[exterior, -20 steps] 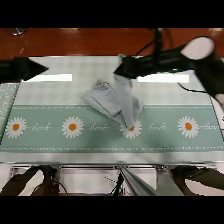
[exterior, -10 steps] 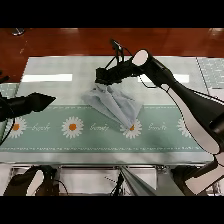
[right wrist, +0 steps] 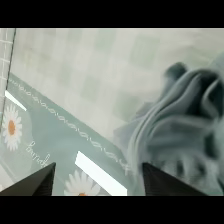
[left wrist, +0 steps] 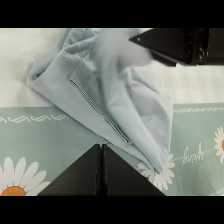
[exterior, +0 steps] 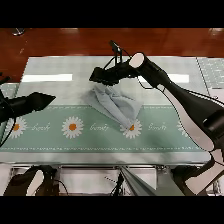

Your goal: Fold the shirts.

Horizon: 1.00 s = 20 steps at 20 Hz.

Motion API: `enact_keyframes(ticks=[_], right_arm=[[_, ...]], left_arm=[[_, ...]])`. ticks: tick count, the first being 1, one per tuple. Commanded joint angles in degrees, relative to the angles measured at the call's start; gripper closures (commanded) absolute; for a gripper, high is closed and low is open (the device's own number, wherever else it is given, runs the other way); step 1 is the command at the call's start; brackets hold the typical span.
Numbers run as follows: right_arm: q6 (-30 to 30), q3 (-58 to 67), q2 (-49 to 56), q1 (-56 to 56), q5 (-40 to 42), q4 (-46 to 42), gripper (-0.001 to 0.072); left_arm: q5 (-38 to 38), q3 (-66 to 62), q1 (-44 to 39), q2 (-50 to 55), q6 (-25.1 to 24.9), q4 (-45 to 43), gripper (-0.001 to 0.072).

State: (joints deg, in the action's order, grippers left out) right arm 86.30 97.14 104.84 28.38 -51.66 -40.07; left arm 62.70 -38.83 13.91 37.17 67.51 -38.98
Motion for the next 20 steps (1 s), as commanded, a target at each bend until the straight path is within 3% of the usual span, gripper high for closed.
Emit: enact_keyframes(ticks=[1,4,6,8,10,12,14,16,20], right_arm=[[0.31,0.07,-2.43,-3.67,-9.18,0.94,0.0089],[-0.09,0.04,-11.98,-13.75,-26.91,-4.61,0.0092],[1.62,-1.36,-22.08,-19.45,-33.94,-20.61,0.0092],[5.81,-11.54,-35.5,-23.74,-32.33,-35.85,0.0092],[13.86,-29.99,-49.68,-26.38,-22.73,-40.7,0.0093],[22.34,-50.8,-61.13,-25.94,-9.79,-35.89,0.0093],[23.15,-66.77,-65.0,-24.13,1.42,-21.03,0.0094],[16.94,-74.93,-62.6,-20.9,9.49,-7.15,0.0094],[5.73,-72.78,-48.46,-16.35,11.82,2.73,0.0094]], left_arm=[[-3.69,0.02,0.0,0.02,0.02,-0.2,0.0687],[-4.57,0.04,-0.02,0.02,0.02,-0.2,0.0687],[-4.52,0.04,-0.02,0.02,0.04,-0.17,0.0687],[-4.52,0.04,-0.02,0.02,0.02,-0.17,0.0687],[-4.79,0.33,-0.17,0.02,0.02,-0.17,0.0687],[-5.97,1.4,-1.42,0.02,0.04,0.02,0.0687],[-7.89,2.93,-3.39,0.02,0.04,0.02,0.0687],[-8.76,4.07,-5.42,0.61,0.04,0.0,0.0687],[-8.74,4.22,-8.98,3.82,0.04,0.02,0.0687]])
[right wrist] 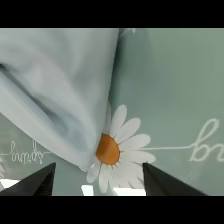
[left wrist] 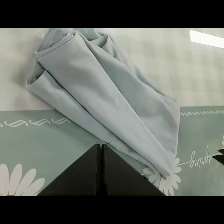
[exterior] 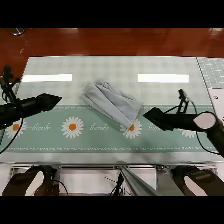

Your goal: Fold the shirts.

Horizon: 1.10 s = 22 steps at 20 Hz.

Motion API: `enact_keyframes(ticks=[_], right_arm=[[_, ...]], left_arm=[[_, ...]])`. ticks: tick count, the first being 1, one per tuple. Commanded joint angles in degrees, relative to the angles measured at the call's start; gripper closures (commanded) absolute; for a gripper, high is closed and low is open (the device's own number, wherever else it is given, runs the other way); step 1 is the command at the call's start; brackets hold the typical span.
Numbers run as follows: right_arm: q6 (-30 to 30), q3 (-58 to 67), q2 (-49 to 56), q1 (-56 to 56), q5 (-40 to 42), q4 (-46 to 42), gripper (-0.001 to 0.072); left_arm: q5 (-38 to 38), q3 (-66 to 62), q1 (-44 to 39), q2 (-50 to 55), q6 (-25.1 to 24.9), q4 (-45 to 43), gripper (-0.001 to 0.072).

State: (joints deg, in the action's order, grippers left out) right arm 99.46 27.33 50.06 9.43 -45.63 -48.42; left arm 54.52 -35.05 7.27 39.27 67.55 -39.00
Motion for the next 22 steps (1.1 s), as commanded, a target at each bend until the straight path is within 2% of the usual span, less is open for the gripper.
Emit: enact_keyframes(ticks=[1,4,7,8,9,10,11,12,13,16,22], right_arm=[[-10.36,-1.2,10.34,2.58,5.64,13.79,0.0094],[-16.46,3.85,20.39,2.97,3.34,19.41,0.0094],[-17.73,9.51,27.89,4.74,2.84,19.82,0.0094],[-17.75,11.43,30.03,5.07,2.29,19.98,0.0105],[-18.12,13.05,31.65,5.16,2.05,19.93,0.0152],[-18.56,14.71,33.0,5.14,1.25,19.93,0.027],[-19.91,16.33,33.79,5.14,0.17,19.76,0.0422],[-22.29,17.86,33.94,5.14,-0.85,19.67,0.0627],[-24.55,20.17,33.92,5.01,-2.69,19.52,0.0684],[-23.23,34.25,32.7,4.22,-10.14,12.98,0.0685],[-7.89,76.74,31.19,4.24,-28.15,-10.05,0.0685]], left_arm=[[-0.57,0.44,-3.13,2.49,0.0,0.04,0.0687],[-0.57,0.44,-4.9,4.15,-0.02,0.02,0.0687],[-0.57,0.44,-5.27,4.92,0.0,0.02,0.0687],[-0.57,0.44,-5.27,5.07,0.0,0.04,0.0687],[-0.57,0.44,-5.27,5.07,0.0,0.02,0.0687],[-0.57,0.44,-5.27,5.07,0.0,0.04,0.0687],[-0.57,0.44,-5.27,5.07,0.0,0.02,0.0687],[-0.57,0.44,-5.27,5.07,0.0,0.02,0.0687],[-0.57,0.44,-5.27,5.07,0.0,0.02,0.0687],[-0.57,0.44,-5.27,5.07,0.0,0.02,0.0687],[-0.55,0.44,-5.27,5.07,-0.02,0.02,0.0687]])
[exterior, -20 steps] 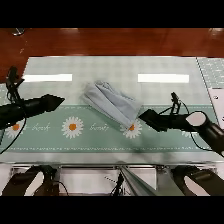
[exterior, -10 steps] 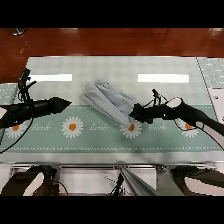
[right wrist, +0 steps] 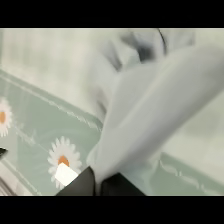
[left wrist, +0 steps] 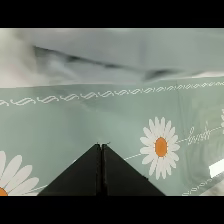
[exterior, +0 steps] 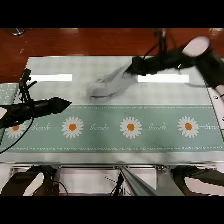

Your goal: Fold the shirts.

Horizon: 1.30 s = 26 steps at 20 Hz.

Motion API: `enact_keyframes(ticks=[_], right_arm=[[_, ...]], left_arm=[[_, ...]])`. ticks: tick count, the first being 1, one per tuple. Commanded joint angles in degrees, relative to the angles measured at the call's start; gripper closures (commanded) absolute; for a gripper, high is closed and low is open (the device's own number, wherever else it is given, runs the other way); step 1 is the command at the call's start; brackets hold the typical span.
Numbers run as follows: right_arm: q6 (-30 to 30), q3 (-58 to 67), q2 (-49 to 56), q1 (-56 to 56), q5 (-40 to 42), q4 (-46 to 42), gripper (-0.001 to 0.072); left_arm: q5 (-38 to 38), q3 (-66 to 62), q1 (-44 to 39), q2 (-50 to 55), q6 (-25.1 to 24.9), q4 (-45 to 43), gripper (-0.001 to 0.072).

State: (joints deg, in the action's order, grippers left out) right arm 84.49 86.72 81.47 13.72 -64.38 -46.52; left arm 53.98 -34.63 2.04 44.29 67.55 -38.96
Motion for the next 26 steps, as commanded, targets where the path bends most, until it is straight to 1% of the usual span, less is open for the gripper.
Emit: enact_keyframes(ticks=[1,3,4,9,13,16,19,20,23,26], right_arm=[[8.94,22.93,-0.22,-0.28,-12.13,-16.13,0.0685],[11.3,31.08,-0.22,-1.49,-17.66,-22.1,0.0685],[11.96,32.98,-0.68,-2.69,-19.39,-23.37,0.0685],[13.51,33.07,-3.02,-10.93,-25.33,-24.92,0.0685],[14.51,33.07,-2.99,-19.1,-26.67,-26.01,0.0685],[14.56,31.95,-3.02,-25.9,-29.33,-25.99,0.0685],[14.97,25.92,-3.85,-32.22,-33.62,-25.97,0.0685],[15.19,22.97,-4.87,-33.77,-33.24,-26.01,0.0685],[16.06,10.58,-11.58,-40.5,-27.85,-26.8,0.0686],[16.5,-1.7,-19.76,-50.66,-26.91,-31.5,0.0685]], left_arm=[[0.0,0.02,-0.04,0.04,-0.02,-0.02,0.0687],[0.0,0.02,-0.04,0.04,0.0,-0.02,0.0687],[0.02,0.02,-0.04,0.04,0.0,-0.02,0.0687],[0.07,0.07,-0.04,0.04,0.0,-0.02,0.0687],[1.14,0.59,-0.04,0.04,0.15,-0.02,0.0687],[1.62,1.84,-0.07,0.02,0.17,-0.02,0.0687],[1.7,3.19,-0.07,0.02,0.17,0.0,0.0687],[1.9,3.48,-0.04,0.02,0.17,0.02,0.0687],[2.62,3.58,-0.04,-0.07,0.2,0.5,0.0687],[2.58,3.58,-0.07,-0.04,0.15,2.82,0.0687]])
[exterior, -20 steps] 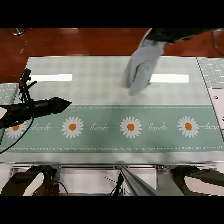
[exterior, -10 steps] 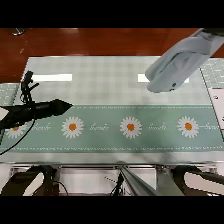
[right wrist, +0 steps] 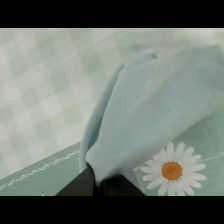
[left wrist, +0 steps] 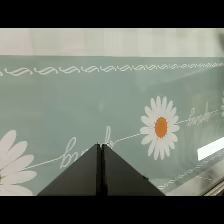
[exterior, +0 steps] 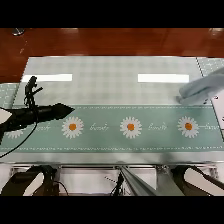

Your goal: Fold the shirts.

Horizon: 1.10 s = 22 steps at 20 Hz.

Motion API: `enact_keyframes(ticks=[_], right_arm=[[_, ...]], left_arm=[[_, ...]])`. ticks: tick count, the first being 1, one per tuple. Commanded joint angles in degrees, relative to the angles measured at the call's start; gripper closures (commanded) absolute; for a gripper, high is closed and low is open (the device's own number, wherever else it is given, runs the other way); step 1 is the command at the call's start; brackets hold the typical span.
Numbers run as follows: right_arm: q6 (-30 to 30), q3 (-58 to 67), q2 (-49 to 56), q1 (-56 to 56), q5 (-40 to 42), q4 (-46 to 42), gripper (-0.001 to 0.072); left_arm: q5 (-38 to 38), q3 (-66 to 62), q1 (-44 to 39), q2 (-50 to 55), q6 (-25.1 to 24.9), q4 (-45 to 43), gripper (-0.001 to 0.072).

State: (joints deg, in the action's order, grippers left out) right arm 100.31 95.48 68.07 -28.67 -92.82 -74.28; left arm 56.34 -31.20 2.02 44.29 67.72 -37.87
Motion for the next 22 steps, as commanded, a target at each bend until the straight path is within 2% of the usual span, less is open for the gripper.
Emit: enact_keyframes(ticks=[1,6,9,10,11,12,14,18,19,21,22], right_arm=[[0.66,-14.14,-9.03,-12.02,1.6,-5.53,0.0685],[0.28,-31.1,-23.15,-30.99,0.59,-18.67,0.0685],[0.81,-41.11,-31.06,-33.73,-0.04,-22.53,0.0684],[1.46,-43.6,-32.7,-33.73,-0.81,-26.14,0.0651],[3.65,-45.55,-33.7,-33.73,-1.49,-30.56,0.0384],[3.91,-46.49,-33.9,-33.73,-1.57,-32.5,0.0073],[2.32,-46.31,-33.83,-32.57,1.38,-30.53,0.0092],[-4.11,-42.95,-33.44,-28.11,13.77,-23.65,0.0111],[-6.32,-41.11,-32.26,-26.4,15.76,-20.31,0.0249],[-11.72,-36.52,-27.74,-21.62,17.66,-7.98,0.0678],[-12.5,-34.6,-24.94,-18.6,18.38,-0.68,0.0684]], left_arm=[[0.22,0.15,-0.04,-0.04,-0.02,2.23,0.0687],[0.2,0.15,-0.15,-0.04,-0.02,2.38,0.0687],[-0.37,0.15,-1.9,-0.02,-0.02,2.38,0.0687],[-0.39,0.15,-2.73,-0.02,-0.02,2.38,0.0687],[-0.37,0.15,-3.63,-0.02,0.0,2.38,0.0687],[-0.37,0.13,-4.61,-0.02,-0.02,2.38,0.0687],[-0.39,0.13,-5.88,0.07,0.0,2.4,0.0687],[-0.22,-3.32,-5.97,2.19,0.0,2.51,0.0687],[0.13,-6.32,-5.95,3.39,0.0,2.51,0.0687],[2.45,-15.74,-5.97,6.8,0.04,2.56,0.0687],[4.11,-21.9,-5.99,9.09,0.57,2.54,0.0687]])
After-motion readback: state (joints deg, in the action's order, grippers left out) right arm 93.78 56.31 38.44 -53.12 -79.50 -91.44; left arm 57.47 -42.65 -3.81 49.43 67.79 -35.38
